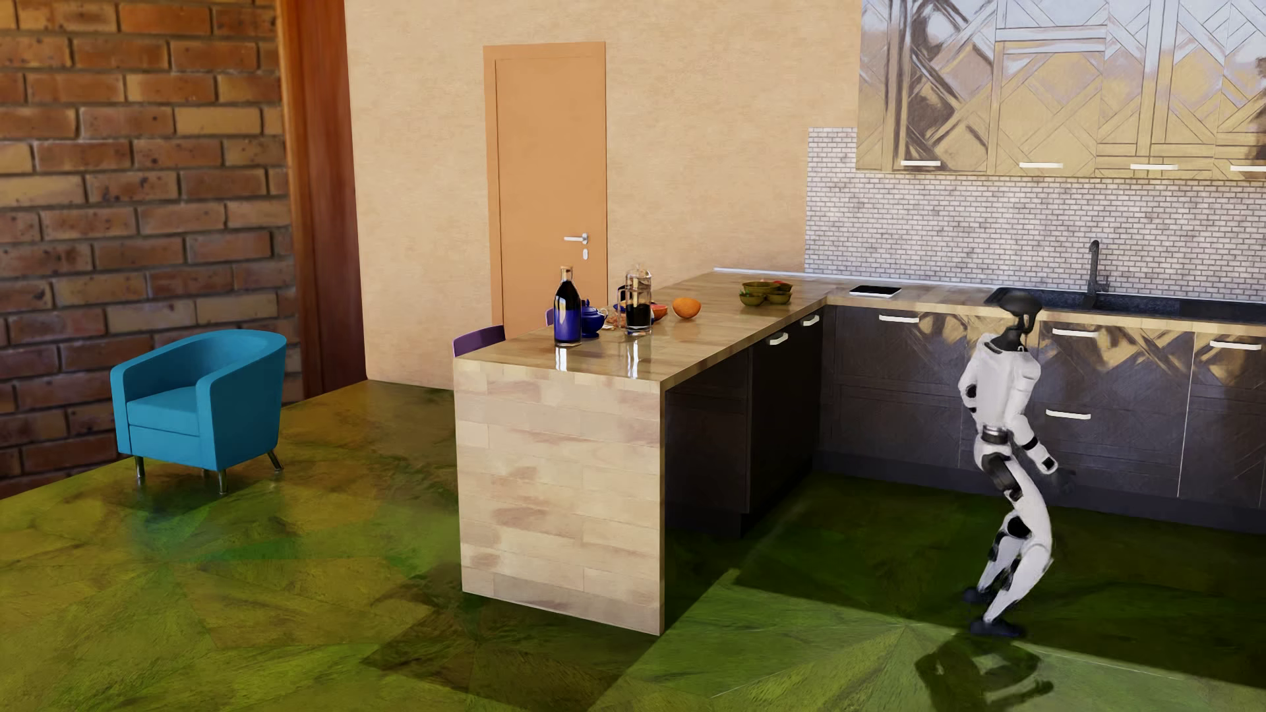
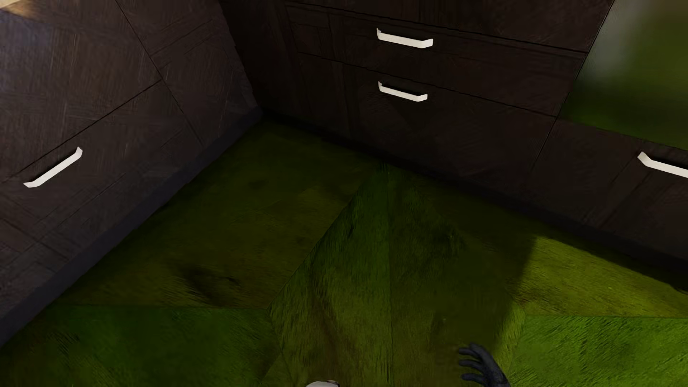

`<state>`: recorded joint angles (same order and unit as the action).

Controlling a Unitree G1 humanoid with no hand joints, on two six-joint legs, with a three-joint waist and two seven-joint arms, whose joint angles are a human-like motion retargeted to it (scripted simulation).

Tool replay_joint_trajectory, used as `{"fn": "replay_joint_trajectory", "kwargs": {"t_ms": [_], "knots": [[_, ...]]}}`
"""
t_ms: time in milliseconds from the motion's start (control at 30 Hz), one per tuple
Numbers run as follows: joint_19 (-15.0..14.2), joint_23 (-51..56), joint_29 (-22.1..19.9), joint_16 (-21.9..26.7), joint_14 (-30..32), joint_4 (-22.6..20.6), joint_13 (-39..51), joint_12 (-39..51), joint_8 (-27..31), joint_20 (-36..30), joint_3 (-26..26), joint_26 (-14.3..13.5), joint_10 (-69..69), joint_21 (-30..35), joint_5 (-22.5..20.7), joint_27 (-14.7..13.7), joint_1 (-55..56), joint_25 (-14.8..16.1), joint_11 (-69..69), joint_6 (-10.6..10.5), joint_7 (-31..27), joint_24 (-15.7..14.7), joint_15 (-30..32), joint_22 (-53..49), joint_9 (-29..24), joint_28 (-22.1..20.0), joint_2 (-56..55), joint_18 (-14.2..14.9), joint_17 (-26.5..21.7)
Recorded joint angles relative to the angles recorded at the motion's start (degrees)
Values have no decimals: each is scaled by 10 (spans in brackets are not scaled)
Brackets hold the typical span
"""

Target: Face back

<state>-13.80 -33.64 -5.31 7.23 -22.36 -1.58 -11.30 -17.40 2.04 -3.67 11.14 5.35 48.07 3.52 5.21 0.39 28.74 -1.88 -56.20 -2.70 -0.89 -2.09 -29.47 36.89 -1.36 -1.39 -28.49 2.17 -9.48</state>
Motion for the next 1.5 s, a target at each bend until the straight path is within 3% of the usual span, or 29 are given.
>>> {"fn": "replay_joint_trajectory", "kwargs": {"t_ms": [33,67,100,167,200,233,267,333,367,400,433,467,533,700,800,900,933,967,1033,1067,1100,1167,1200,1267,1367,1400,1433,1467,1500], "knots": [[44,-12,9,6,5,-1,-8,11,-11,-5,21,-3,-13,-6,-3,3,-13,2,27,8,-12,-2,-5,-1,-3,1,25,4,-22],[129,-9,13,12,3,5,-6,34,-35,8,28,-4,-6,-2,-2,21,-13,10,49,13,-10,-9,1,1,-8,6,47,-53,-31],[155,-17,16,7,-26,20,10,33,-55,1,27,-8,46,4,-3,36,0,16,53,9,5,-13,-1,-4,-4,10,54,-113,-33],[101,-12,21,12,-95,44,31,20,-72,7,18,-13,54,12,6,34,-12,17,42,7,17,-7,-16,-5,-1,29,65,-111,-14],[122,3,25,18,-50,49,30,22,-77,-14,13,-8,46,23,7,27,-17,15,-12,-2,3,-6,11,2,-5,39,46,1,-17],[141,15,29,33,-33,38,39,23,-65,-22,-2,-5,41,19,11,27,-21,13,-90,3,-7,-11,74,19,-14,46,8,8,1],[154,14,37,39,-21,27,39,13,-33,-7,-19,-3,26,16,-5,24,-17,12,-119,18,-21,-16,131,28,-6,46,-30,9,20],[163,20,63,24,2,0,1,-5,13,19,-15,3,-17,9,-19,11,-30,0,32,53,-43,-22,53,16,2,23,-29,10,-6],[132,1,71,15,5,-9,-12,-9,4,28,-4,2,-21,2,-8,2,-33,-4,78,58,-58,-19,94,-1,3,5,-10,16,-33],[70,-12,66,10,0,10,-9,6,-10,17,13,12,-19,4,-6,6,-33,-4,92,45,-48,-12,97,6,2,-12,3,-4,-42],[42,0,55,11,10,33,1,23,-26,9,16,27,-27,7,1,19,-35,-3,97,36,-34,-7,96,11,0,-20,13,17,-29],[44,16,42,10,20,38,15,39,-37,11,19,41,-35,20,5,28,-38,-3,104,29,-32,-4,96,18,-1,-17,23,20,-16],[111,21,24,11,27,23,1,36,-51,13,41,51,-52,15,19,13,-45,4,121,24,-41,-4,95,6,9,3,39,16,-7],[74,21,54,1,52,17,25,18,-32,14,51,20,-59,24,40,11,-31,26,123,4,-33,-5,71,3,-8,37,69,12,-1],[58,35,87,10,66,-3,20,9,-21,9,55,-4,-64,24,52,12,-23,24,85,8,-50,-9,80,10,-16,26,57,10,0],[57,24,100,-2,93,-12,10,0,-5,21,80,1,-93,32,50,27,-14,12,132,26,-61,-23,66,14,-6,10,82,12,-1],[55,19,101,-11,87,-13,1,-1,-11,29,94,10,-104,34,55,30,-9,9,162,29,-58,-29,69,9,3,-8,91,-2,-10],[54,21,104,-10,52,4,0,-8,-30,19,99,26,-91,28,56,38,2,5,183,20,-36,-27,79,-10,6,-26,105,-42,-24],[52,24,95,18,53,22,33,-9,-40,18,60,50,-73,28,63,41,15,-3,152,18,-21,-10,60,23,2,-26,103,23,-1],[50,30,85,15,113,14,31,3,-27,16,57,62,-91,35,60,30,14,-6,144,21,-28,-8,48,21,0,-20,100,3,5],[48,30,80,-5,123,4,11,1,-28,24,65,62,-105,42,65,13,17,-10,147,27,-36,-11,48,7,2,-17,98,9,-3],[49,15,82,-4,74,5,-1,-1,-54,3,86,51,-107,28,72,8,18,-15,183,24,-33,-11,61,-8,-3,-47,125,-18,-3],[50,29,87,5,61,12,13,3,-54,10,80,46,-97,24,71,19,22,-12,166,20,-28,-11,58,-3,-12,-46,125,-8,2],[66,32,95,15,123,-2,27,-13,-23,3,61,29,-118,42,61,21,31,-1,100,27,-47,-21,56,11,-10,-27,90,12,6],[30,-8,106,-8,16,19,23,-12,-36,20,67,37,-42,13,63,16,71,0,137,12,-10,-29,16,-8,-11,-5,127,-84,-24],[60,17,97,5,38,32,25,12,-44,7,45,37,-26,16,61,33,79,-4,81,1,-6,-22,14,6,-19,7,111,-51,-19],[83,39,84,14,116,30,26,32,-41,-7,20,30,-42,24,59,47,82,-10,-12,-6,-21,-17,48,19,-24,16,67,8,-12],[106,36,72,9,172,17,19,12,-7,3,7,11,-75,37,40,49,81,-19,-69,8,-32,-23,90,6,-16,22,17,6,0],[128,19,72,15,146,-1,12,-4,12,9,1,-18,-89,18,11,50,82,-29,4,29,-36,-41,48,5,-13,11,10,6,3]]}}
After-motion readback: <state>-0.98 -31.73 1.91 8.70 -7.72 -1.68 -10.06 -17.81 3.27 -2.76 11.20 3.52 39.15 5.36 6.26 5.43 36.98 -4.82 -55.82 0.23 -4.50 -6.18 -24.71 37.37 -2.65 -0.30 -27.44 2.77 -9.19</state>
